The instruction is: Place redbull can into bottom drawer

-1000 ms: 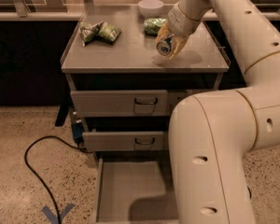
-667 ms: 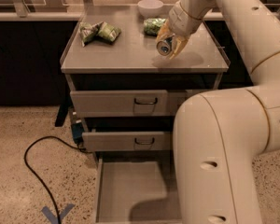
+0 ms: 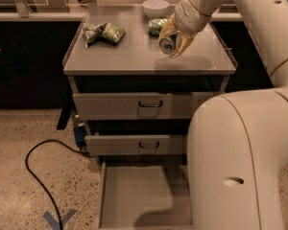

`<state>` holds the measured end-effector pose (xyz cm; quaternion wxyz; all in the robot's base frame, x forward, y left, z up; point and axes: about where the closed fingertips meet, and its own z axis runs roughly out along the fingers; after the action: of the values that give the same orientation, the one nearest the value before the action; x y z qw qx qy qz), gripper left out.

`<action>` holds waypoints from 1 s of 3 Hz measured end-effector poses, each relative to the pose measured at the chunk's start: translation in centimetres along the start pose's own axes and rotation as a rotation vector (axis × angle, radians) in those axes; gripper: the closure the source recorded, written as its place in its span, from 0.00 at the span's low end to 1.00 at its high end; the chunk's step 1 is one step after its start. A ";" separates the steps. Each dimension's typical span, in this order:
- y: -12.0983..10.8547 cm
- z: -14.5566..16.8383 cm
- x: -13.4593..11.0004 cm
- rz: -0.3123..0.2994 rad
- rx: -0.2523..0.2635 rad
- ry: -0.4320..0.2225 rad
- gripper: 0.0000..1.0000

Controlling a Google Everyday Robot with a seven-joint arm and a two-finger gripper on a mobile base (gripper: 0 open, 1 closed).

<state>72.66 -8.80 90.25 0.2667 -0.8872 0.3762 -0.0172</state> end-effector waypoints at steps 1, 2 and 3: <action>0.7 -0.8 -1.7 -0.007 0.004 -0.025 1.00; 1.3 -5.0 -5.0 0.002 0.111 -0.002 1.00; 1.9 -10.6 -9.5 -0.003 0.272 0.027 1.00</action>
Offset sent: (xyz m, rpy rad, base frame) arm -0.2003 0.0189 0.0105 0.1194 -0.0136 -0.0644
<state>62.17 -8.40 100.04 0.3794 -0.8430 0.3728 -0.0803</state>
